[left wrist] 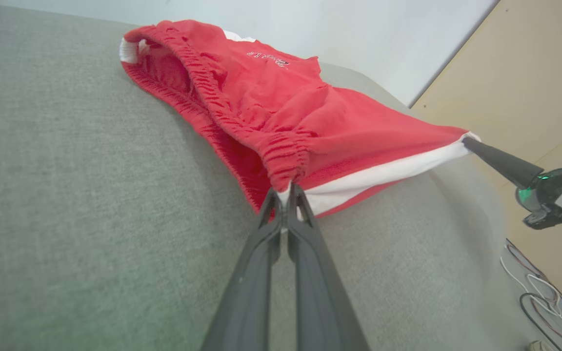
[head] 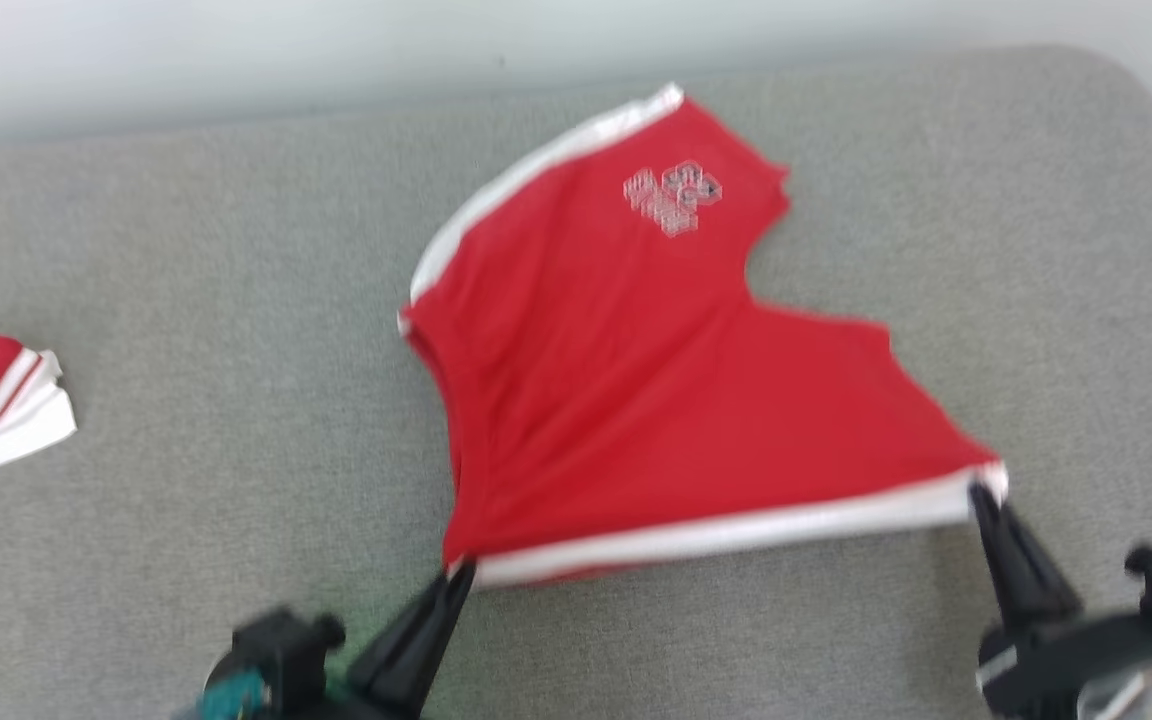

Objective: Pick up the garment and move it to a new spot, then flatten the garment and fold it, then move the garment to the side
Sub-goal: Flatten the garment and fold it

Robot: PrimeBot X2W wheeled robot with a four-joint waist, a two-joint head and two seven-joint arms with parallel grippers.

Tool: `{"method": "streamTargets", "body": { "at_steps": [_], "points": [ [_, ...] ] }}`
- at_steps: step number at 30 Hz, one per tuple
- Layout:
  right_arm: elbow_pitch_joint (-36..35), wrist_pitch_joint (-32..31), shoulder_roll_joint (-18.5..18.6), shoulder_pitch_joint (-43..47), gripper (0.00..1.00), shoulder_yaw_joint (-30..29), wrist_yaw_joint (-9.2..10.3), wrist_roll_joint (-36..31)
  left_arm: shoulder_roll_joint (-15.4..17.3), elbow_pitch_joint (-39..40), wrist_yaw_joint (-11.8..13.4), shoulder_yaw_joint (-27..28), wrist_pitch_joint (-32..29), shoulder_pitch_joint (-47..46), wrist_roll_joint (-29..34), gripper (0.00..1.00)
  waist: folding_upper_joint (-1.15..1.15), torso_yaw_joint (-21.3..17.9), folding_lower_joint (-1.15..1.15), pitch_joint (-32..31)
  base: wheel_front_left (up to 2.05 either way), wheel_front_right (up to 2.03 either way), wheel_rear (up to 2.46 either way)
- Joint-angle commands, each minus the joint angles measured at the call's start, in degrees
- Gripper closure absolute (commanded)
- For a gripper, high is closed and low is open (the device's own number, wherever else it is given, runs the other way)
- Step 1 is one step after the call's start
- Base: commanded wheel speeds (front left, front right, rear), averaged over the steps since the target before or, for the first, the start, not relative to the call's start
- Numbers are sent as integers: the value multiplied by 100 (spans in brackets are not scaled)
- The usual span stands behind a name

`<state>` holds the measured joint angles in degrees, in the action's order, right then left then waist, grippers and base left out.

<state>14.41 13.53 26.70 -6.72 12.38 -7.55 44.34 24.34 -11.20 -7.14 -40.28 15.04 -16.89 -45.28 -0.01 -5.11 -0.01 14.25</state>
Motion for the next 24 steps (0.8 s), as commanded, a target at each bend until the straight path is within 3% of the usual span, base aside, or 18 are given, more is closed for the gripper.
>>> {"method": "streamTargets", "body": {
  "at_steps": [1, 13, 18, 24],
  "points": [
    [-104, -111, -117, 417, 100, -114, 13, -100, 56, -83, -18, 133, 20, 373, 260, 100, 1, 30, 1, -337, 0, 0, 0],
    [-920, -725, -949, 2259, 100, -902, 19, -498, 65, 177, -16, 1018, 20, 1654, 849, 100, 1, 156, 1, -705, 0, 0, 0],
    [-1280, -975, -1196, 2440, 100, -1138, 19, -673, -43, 254, -18, 1007, 20, 1915, 987, 100, 1, 169, 1, -733, 0, 0, 0],
    [-1494, -1167, -1203, 2278, 100, -1503, 17, -697, -193, 360, -18, 860, 20, 1731, 1101, 100, 1, 302, 1, -812, 0, 0, 0]
  ]
}}
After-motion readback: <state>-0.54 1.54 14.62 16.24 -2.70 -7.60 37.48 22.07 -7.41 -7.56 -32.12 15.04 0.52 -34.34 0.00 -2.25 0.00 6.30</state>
